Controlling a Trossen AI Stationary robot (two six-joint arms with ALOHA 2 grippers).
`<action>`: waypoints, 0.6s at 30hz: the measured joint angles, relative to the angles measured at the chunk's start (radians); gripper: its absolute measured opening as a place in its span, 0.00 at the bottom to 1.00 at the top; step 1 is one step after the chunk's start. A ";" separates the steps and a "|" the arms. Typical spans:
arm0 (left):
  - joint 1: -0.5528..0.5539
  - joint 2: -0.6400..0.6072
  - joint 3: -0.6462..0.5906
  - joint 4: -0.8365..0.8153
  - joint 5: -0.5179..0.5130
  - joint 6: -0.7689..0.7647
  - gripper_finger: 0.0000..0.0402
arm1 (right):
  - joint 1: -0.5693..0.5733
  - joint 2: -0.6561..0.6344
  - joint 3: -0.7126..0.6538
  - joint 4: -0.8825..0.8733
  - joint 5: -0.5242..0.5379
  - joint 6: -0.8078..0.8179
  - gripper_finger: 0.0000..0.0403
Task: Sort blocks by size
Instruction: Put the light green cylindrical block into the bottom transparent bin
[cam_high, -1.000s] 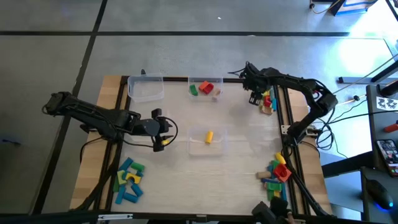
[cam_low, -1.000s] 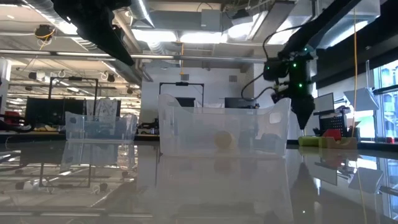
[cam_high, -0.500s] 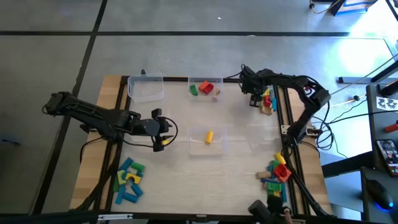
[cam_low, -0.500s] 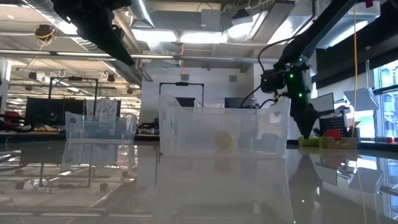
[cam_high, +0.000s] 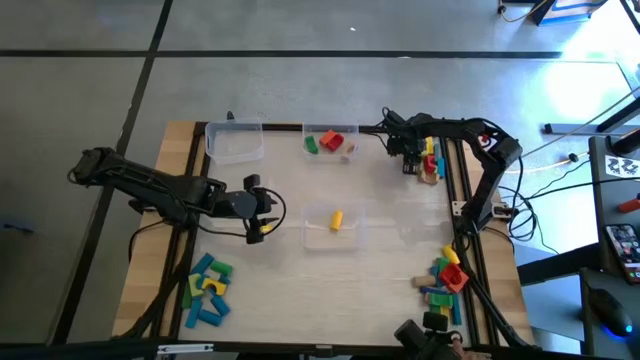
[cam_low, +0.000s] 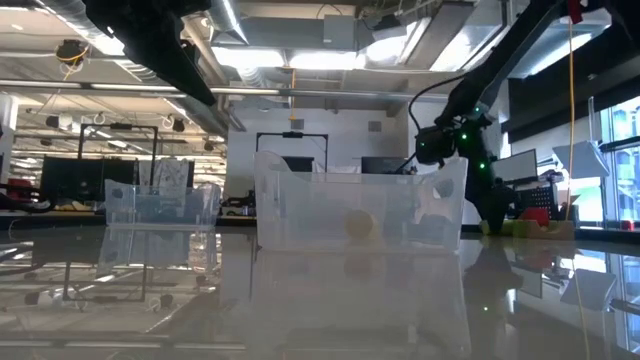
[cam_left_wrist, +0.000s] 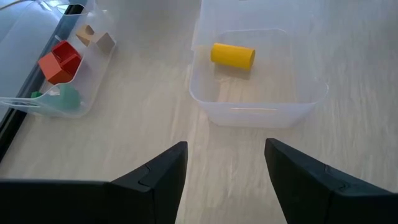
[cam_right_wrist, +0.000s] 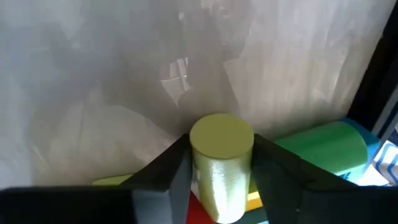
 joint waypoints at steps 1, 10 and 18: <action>0.000 0.000 0.000 0.000 0.000 0.000 0.52 | 0.000 0.000 0.000 0.001 0.000 -0.002 0.32; 0.000 0.000 0.000 0.000 0.000 0.000 0.52 | 0.000 0.000 0.000 0.004 -0.001 -0.001 0.32; 0.000 0.000 0.000 0.000 0.000 0.000 0.52 | 0.003 -0.058 -0.003 0.007 -0.040 0.055 0.31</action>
